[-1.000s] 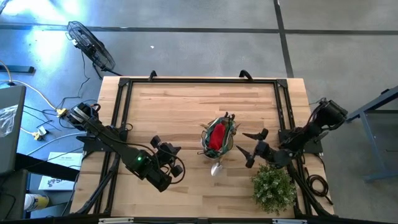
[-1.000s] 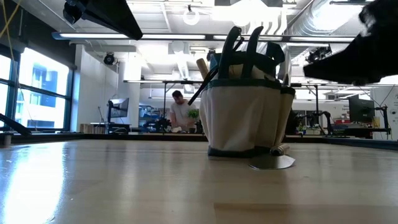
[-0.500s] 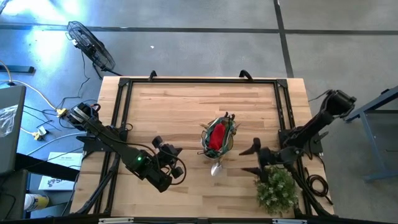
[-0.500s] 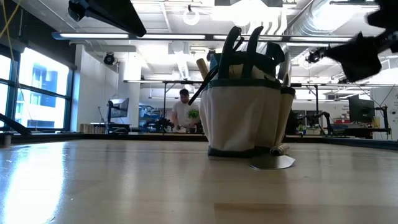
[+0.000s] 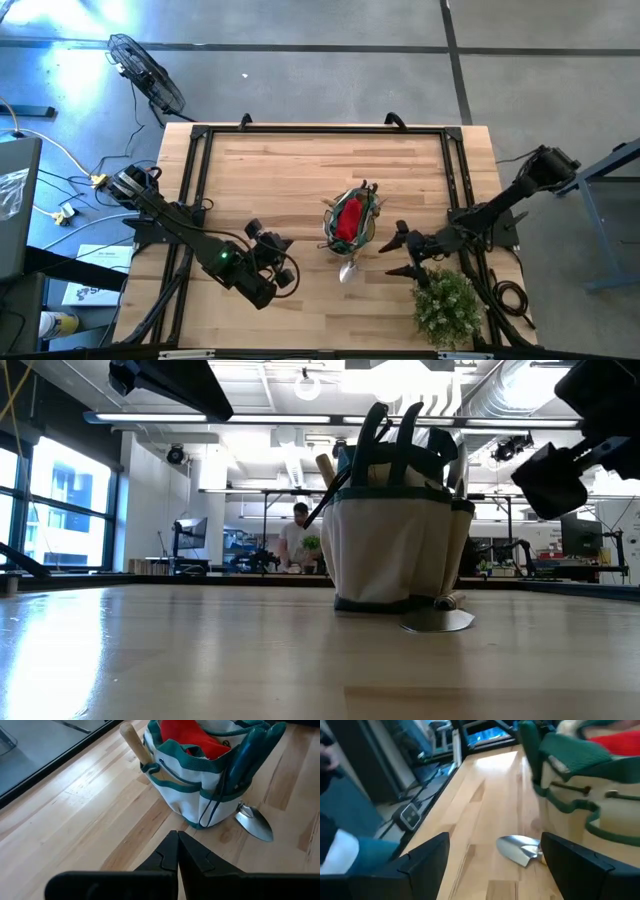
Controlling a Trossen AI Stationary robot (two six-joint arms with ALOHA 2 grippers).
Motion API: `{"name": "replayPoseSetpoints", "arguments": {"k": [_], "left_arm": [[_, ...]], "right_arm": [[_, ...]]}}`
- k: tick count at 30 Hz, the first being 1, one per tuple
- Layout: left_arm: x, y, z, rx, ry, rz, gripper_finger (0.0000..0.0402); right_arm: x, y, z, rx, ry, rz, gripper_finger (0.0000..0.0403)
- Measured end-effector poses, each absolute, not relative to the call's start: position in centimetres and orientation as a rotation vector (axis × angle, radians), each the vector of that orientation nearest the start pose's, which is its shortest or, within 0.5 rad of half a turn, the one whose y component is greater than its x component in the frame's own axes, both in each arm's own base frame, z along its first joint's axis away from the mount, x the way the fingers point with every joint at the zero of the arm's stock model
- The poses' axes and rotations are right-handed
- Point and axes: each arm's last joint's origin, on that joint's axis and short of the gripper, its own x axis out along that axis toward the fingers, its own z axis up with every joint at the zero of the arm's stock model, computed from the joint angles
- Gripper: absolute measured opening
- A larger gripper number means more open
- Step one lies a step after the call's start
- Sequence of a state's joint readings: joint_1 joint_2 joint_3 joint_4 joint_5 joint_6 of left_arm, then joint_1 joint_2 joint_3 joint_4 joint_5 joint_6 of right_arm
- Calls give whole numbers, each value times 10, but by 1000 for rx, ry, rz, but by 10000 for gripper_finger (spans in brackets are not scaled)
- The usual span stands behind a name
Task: Pick & Place Garden tools in Gardening bag
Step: Put the brown trowel into the green gardening bag
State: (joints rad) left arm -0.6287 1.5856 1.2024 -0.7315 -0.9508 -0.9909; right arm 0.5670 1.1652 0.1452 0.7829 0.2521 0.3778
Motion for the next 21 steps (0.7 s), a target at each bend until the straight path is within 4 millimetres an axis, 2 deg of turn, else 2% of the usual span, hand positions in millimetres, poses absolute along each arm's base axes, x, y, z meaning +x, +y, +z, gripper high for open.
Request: {"name": "replayPoseSetpoints", "arguments": {"k": [6, 11, 16, 21], "left_arm": [[265, -164, 256, -139, 540, 611, 0], [266, -164, 256, -146, 536, 611, 0], [267, -164, 257, -157, 516, 616, 0], [267, -164, 258, -146, 470, 644, 0]], "right_arm": [[171, 100, 152, 63, 313, 322, 305], [182, 97, 157, -63, 389, 314, 305], [185, 88, 152, -70, 518, 352, 305], [185, 84, 148, -68, 569, 412, 305]]}}
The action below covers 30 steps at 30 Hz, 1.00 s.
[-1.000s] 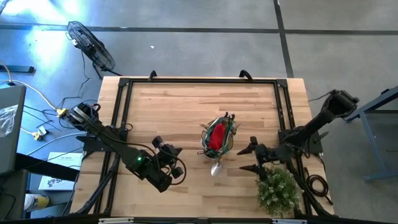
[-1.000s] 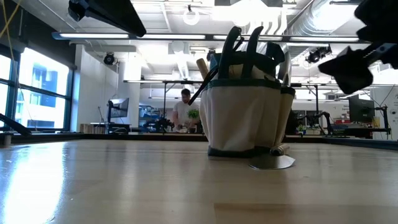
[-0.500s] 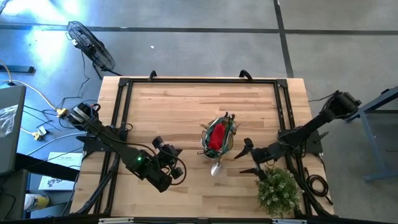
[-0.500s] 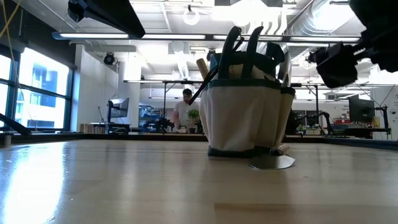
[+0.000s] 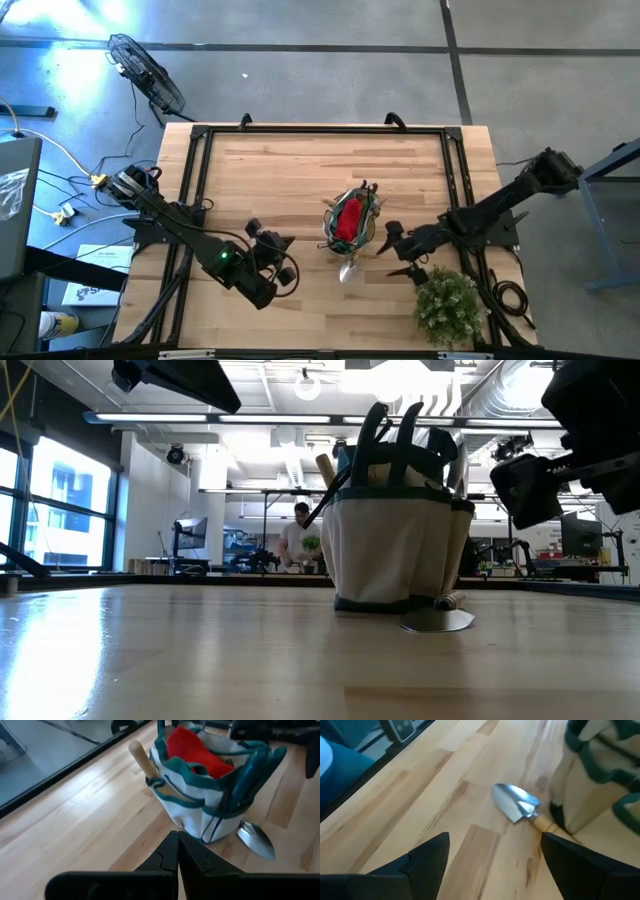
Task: Pick & Place Garden tools in Gardening bag
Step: Put the brown trowel into the green gardening bag
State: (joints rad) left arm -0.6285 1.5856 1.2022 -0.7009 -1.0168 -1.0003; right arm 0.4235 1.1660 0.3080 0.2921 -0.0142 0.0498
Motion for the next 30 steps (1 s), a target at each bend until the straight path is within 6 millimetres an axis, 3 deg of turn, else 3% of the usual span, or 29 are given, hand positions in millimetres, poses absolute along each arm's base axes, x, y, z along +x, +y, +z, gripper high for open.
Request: {"name": "replayPoseSetpoints", "arguments": {"k": [15, 23, 30], "left_arm": [[275, -168, 265, -216, 322, 675, 0], [276, -168, 267, -232, 289, 683, 0], [275, -165, 263, -259, 343, 677, 0]], "right_arm": [[191, 70, 145, -116, 561, 620, 305], [196, 58, 139, -183, 583, 526, 305], [202, 64, 120, -280, 637, 447, 305]]}}
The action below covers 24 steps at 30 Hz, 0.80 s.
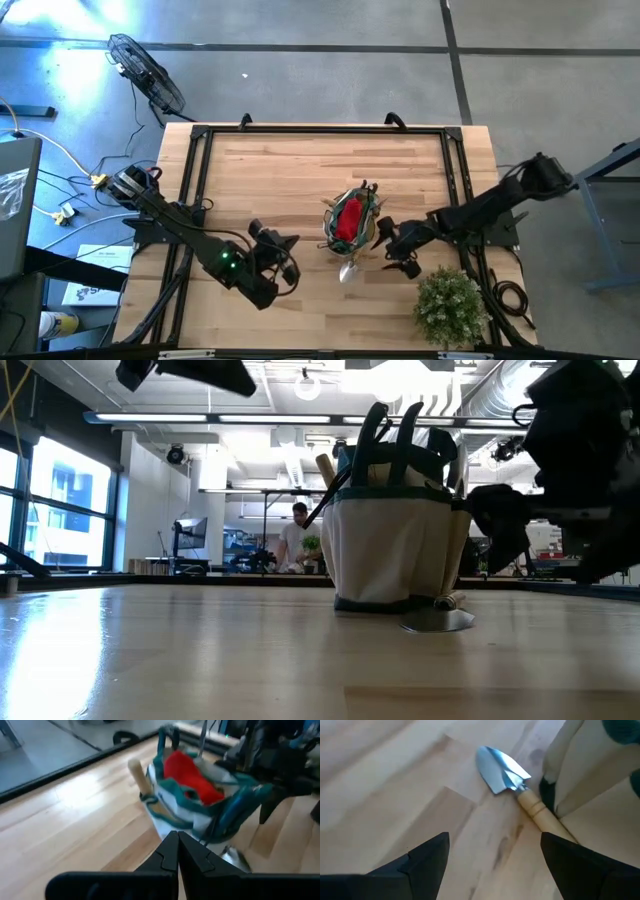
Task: Pick & Place Garden tools in Gardening bag
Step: Put the brown trowel into the green gardening bag
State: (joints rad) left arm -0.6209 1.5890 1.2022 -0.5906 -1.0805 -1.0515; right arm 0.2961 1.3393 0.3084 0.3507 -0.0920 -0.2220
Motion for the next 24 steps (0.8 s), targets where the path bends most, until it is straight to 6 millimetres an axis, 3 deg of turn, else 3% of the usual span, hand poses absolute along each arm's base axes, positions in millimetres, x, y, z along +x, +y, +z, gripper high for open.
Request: {"name": "replayPoseSetpoints", "arguments": {"k": [4, 11, 18, 24], "left_arm": [[274, -156, 257, -289, 434, 691, 0], [276, -129, 251, -261, 552, 785, 0], [289, -81, 238, -270, 751, 843, 0], [291, -39, 209, -334, 886, 860, 0]], "right_arm": [[205, 74, 116, -390, 625, 420, 305], [217, 93, 129, -565, 581, 421, 305], [225, 95, 134, -597, 604, 413, 305], [229, 95, 117, -612, 681, 419, 305]]}}
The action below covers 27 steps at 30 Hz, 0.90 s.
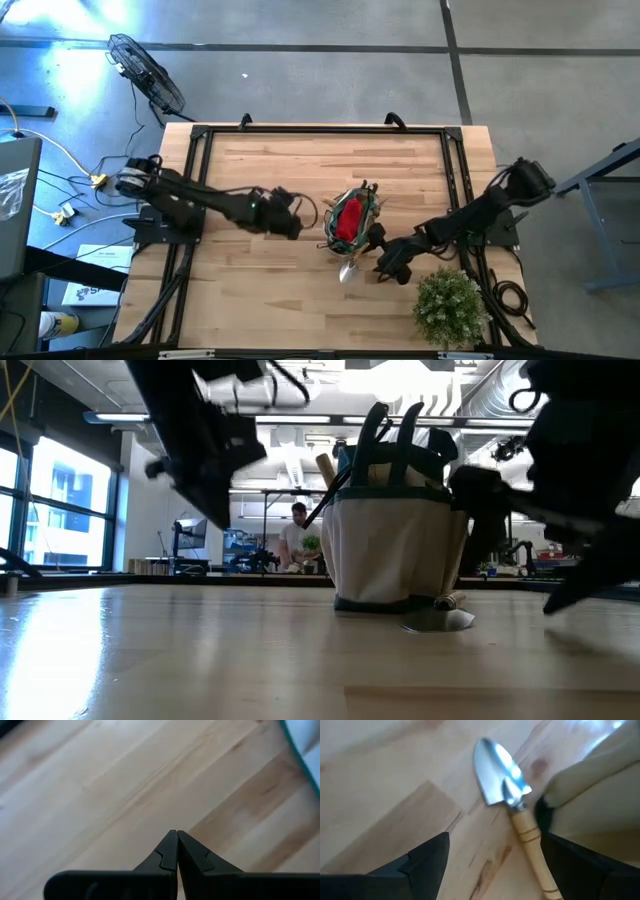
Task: Pick & Place Garden tools in Gardening bag
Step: Put the brown trowel into the green gardening bag
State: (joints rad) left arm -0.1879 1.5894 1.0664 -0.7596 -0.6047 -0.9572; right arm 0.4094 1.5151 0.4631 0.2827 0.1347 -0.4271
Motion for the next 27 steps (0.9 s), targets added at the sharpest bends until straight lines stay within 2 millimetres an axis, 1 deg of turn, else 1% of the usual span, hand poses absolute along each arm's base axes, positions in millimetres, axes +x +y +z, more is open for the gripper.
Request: {"name": "replayPoseSetpoints", "arguments": {"k": [2, 4, 7, 10, 13, 21, 27], "left_arm": [[294, -28, 200, -350, 894, 820, 0], [298, -21, 195, -363, 879, 765, 0], [304, -15, 190, -378, 839, 688, 0], [306, -11, 189, -380, 813, 670, 0], [307, -11, 190, -378, 807, 669, 0], [308, -11, 191, -385, 787, 663, 0], [310, -11, 192, -391, 771, 659, 0]], "right_arm": [[232, 96, 112, -613, 699, 421, 305], [236, 98, 112, -611, 700, 426, 305], [239, 100, 113, -632, 693, 436, 305], [240, 99, 114, -660, 686, 437, 305], [243, 95, 114, -665, 685, 431, 305], [249, 76, 114, -660, 715, 320, 305], [250, 73, 114, -684, 713, 323, 305]]}}
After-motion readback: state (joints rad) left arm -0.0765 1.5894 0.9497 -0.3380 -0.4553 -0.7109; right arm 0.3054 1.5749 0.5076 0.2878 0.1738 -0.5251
